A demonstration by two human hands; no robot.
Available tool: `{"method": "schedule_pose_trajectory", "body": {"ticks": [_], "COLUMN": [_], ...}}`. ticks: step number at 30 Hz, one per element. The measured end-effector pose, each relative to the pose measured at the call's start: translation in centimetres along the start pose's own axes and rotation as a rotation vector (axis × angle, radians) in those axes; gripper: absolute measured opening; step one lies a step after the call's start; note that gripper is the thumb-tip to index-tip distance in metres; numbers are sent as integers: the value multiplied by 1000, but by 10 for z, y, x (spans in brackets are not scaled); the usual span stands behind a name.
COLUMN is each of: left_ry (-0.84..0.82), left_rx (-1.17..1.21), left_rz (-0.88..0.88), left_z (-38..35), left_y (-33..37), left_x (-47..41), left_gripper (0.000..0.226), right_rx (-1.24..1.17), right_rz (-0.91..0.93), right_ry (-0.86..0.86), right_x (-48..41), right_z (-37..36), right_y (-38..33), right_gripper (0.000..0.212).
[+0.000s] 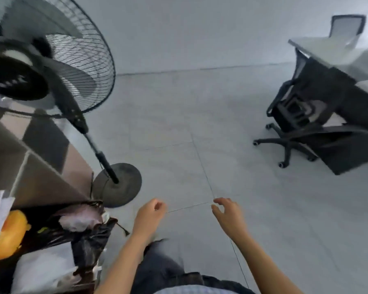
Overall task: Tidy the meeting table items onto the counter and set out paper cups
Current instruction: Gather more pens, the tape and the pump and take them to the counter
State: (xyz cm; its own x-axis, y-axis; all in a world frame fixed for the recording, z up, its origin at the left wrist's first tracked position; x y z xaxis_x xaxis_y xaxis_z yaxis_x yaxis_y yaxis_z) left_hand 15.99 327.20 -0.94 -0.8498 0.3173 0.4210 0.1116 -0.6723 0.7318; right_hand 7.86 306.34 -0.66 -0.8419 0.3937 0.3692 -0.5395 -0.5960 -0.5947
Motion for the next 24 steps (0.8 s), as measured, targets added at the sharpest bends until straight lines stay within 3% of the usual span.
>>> {"method": "schedule_pose_trajectory", "body": {"ticks": [9, 16, 24], "left_ry": [-299, -321, -361], "left_rx": [-93, -108, -123], "left_rz": [-177, -287, -231], "left_z": [-76, -71, -77], "left_y": [110, 181, 200], "left_x": [-92, -177, -257], "left_gripper": [24, 26, 21], "right_rx": [-147, -282, -375], "right_rz": [-278, -400, -538], "right_ry": [292, 468, 624], "right_x": [-7, -56, -80], "right_z": [68, 102, 115], "right_y": [80, 86, 95], "right_gripper": [30, 26, 24]}}
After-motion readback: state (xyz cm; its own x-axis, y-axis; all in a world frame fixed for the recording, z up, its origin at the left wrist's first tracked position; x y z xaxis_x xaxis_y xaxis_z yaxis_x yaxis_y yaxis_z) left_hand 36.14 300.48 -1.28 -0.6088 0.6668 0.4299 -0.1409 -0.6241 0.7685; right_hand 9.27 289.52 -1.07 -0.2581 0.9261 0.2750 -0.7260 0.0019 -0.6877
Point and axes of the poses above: each hand's wrist, its own x-axis away from the middle knuckle, its own z-axis out of the back of the hand, y = z × x, the point moved 8 cm from there along -x, towards the middle knuckle, and after that the axes turned 4 degrees about -y, right-handed, at the moved point
